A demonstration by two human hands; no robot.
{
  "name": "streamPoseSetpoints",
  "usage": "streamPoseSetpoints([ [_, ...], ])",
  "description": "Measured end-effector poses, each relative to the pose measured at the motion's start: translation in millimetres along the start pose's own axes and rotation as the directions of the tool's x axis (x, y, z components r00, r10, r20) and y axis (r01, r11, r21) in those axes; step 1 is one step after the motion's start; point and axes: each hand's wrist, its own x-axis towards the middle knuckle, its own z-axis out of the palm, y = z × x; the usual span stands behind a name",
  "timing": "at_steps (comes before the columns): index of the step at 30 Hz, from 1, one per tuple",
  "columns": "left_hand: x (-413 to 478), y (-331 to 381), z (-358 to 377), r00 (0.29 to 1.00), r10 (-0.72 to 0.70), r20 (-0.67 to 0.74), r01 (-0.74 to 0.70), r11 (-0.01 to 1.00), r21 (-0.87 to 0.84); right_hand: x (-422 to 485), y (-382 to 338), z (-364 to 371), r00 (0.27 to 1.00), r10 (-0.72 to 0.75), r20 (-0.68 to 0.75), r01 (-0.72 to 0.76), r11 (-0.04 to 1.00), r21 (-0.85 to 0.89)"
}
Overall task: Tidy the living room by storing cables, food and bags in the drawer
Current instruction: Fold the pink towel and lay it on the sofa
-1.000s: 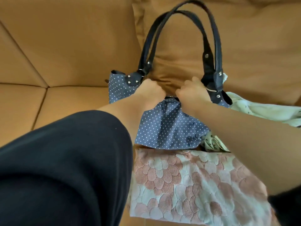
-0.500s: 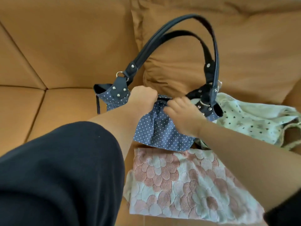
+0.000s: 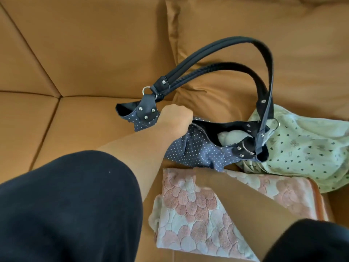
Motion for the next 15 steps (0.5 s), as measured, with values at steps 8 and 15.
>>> streamPoseSetpoints([
  [8, 4, -10, 38, 0.98, 0.111, 0.164, -0.108, 0.994, -0.026, 20, 5, -7, 0.998, 0.002, 0.061, 0.002, 0.998, -0.07],
  [15, 37, 1, 24, 0.804, 0.111, 0.584, -0.043, 0.991, -0.128, 6, 29, -28, 0.999, -0.015, 0.036, 0.02, 0.99, -0.137],
])
